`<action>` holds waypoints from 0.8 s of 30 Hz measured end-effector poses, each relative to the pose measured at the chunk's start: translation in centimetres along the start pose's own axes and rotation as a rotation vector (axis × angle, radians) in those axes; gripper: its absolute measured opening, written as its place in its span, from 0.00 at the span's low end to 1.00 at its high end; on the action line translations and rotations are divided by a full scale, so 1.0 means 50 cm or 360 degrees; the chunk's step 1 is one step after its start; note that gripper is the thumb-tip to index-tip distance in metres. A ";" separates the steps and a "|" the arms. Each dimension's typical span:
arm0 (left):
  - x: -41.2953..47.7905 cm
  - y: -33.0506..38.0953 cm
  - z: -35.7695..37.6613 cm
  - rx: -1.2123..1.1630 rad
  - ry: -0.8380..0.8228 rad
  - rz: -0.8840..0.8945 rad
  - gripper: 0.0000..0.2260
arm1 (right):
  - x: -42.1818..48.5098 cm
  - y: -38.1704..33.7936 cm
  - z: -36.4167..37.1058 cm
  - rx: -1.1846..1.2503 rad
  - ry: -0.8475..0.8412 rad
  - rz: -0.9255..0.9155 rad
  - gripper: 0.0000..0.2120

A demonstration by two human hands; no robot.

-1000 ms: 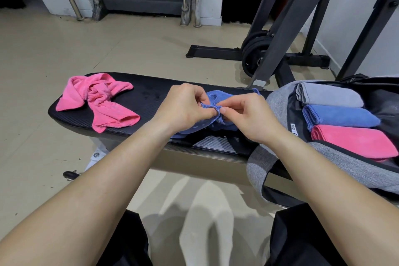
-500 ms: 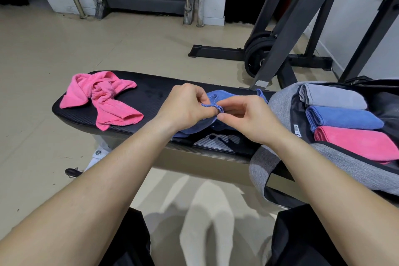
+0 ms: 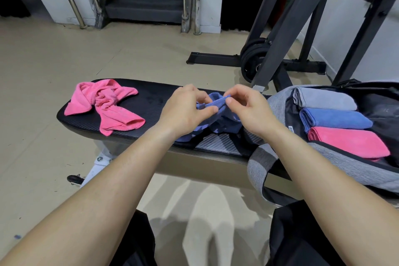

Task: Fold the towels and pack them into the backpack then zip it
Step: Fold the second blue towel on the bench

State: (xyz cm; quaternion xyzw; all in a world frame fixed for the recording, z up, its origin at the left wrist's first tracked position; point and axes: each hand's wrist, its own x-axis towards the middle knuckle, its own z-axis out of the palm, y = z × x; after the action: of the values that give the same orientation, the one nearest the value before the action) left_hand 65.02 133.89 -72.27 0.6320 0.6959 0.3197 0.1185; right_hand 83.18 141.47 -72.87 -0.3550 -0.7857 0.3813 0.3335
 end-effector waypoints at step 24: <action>-0.131 0.017 -0.019 0.0561 -0.0292 0.0209 0.08 | 0.147 -0.192 -0.239 -0.0613 0.0608 0.0031 0.08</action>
State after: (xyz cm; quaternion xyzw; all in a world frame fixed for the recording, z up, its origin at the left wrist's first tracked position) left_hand 66.31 127.33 -72.60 0.7136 0.6846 0.1410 0.0478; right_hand 85.90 147.36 -57.16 -0.4848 -0.7631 0.1541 0.3985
